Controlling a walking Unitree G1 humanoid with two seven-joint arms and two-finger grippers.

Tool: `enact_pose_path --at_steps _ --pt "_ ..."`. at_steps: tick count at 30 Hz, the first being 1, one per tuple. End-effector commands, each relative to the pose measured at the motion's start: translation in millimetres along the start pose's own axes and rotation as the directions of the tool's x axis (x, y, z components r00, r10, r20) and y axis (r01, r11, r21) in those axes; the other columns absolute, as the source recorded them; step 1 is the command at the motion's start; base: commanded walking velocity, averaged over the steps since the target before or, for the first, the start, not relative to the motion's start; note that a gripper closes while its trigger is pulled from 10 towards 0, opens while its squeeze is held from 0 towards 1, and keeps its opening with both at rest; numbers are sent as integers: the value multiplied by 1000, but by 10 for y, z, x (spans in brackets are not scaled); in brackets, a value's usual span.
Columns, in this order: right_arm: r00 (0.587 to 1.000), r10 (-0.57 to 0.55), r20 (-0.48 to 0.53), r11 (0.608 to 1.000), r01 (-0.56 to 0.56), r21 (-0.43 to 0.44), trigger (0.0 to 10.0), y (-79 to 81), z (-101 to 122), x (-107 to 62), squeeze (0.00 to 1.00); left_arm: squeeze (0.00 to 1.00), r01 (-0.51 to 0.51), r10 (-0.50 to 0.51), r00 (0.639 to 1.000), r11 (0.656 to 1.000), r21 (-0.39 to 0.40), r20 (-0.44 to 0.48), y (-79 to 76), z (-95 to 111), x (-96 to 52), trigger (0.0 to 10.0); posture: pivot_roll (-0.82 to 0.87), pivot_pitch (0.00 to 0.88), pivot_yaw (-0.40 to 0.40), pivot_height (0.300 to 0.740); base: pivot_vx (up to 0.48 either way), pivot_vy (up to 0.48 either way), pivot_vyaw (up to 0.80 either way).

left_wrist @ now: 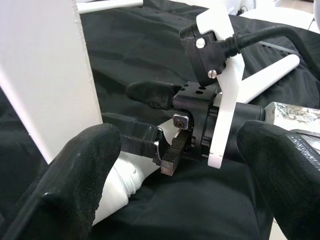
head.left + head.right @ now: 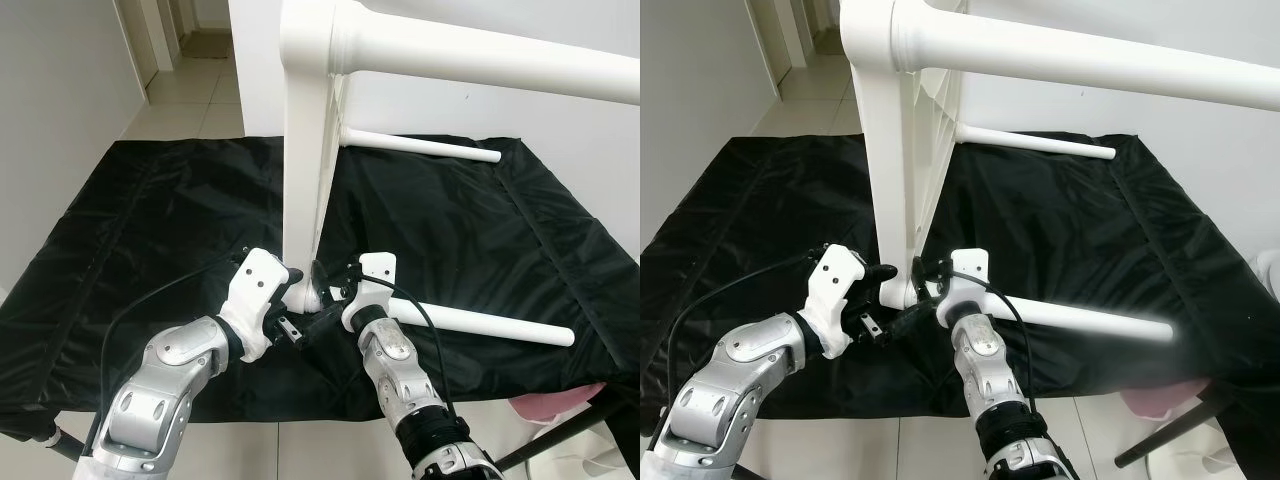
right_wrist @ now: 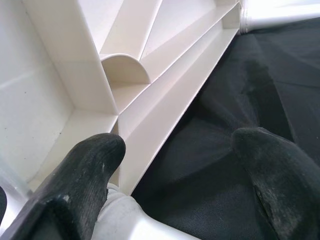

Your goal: Building children table

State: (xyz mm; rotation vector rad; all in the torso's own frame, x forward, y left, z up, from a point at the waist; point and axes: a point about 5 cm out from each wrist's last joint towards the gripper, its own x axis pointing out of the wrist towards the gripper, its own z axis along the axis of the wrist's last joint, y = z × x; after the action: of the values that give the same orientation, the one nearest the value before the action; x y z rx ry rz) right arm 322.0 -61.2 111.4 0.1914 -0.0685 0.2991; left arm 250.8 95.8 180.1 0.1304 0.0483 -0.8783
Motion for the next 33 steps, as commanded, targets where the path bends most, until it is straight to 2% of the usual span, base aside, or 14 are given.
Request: enact_pose_path --at_steps 1,7,15,16,17,18,20,21,26,27,31,33 --pt "997 66 31 998 -67 9 10000 130 64 -8 0 0 -234 234 972 972 8 -9 127 30 -25 10000 3 40 17 740 0 0 0" --pt "994 20 104 999 -17 -34 10000 -100 238 -270 0 0 -256 257 966 966 -25 36 93 192 -21 10000 -14 48 12 740 0 0 0" --pt "991 2 131 998 7 -64 10000 -211 319 -384 0 0 -253 253 965 968 -6 68 73 250 -32 10000 -31 53 13 740 0 0 0" --pt "991 -13 135 997 23 -78 10000 -281 345 -437 0 518 -248 249 966 969 -16 68 73 265 -42 10000 -31 53 13 740 0 0 0" --pt "991 -13 135 997 23 -78 10000 -281 345 -437 0 518 -248 249 966 969 -16 68 73 265 -42 10000 -31 53 13 740 0 0 0" --pt "991 -24 134 996 36 -87 10000 -332 364 -481 0 1000 -236 239 969 971 -47 68 67 274 -49 10000 -34 51 15 740 0 0 0" --pt "991 -30 133 995 43 -92 10000 -362 376 -509 0 1000 -227 231 971 972 -69 68 64 280 -54 10000 -34 51 15 740 0 0 0" --pt "991 -40 124 993 53 -101 10000 -410 381 -559 0 1000 -177 181 981 982 -64 65 12 293 -78 10000 -35 52 16 740 0 0 0" --pt "993 -43 107 992 55 -114 10000 -432 365 -601 0 1000 -101 103 992 994 -45 67 -86 301 -100 10000 -35 47 14 740 0 0 0" --pt "994 -43 103 992 55 -114 10000 -431 362 -609 0 1000 -89 94 993 994 -61 70 -108 300 -94 10000 -35 45 13 740 0 0 0" --pt "994 -41 98 992 52 -116 10000 -423 364 -619 0 1000 -85 91 993 993 -77 79 -130 321 -71 10000 -37 42 14 740 0 0 0" --pt "995 -47 93 991 58 -118 10000 -433 357 -634 0 1000 -111 120 988 989 -93 99 -121 361 -30 10000 -38 34 13 740 0 0 0"
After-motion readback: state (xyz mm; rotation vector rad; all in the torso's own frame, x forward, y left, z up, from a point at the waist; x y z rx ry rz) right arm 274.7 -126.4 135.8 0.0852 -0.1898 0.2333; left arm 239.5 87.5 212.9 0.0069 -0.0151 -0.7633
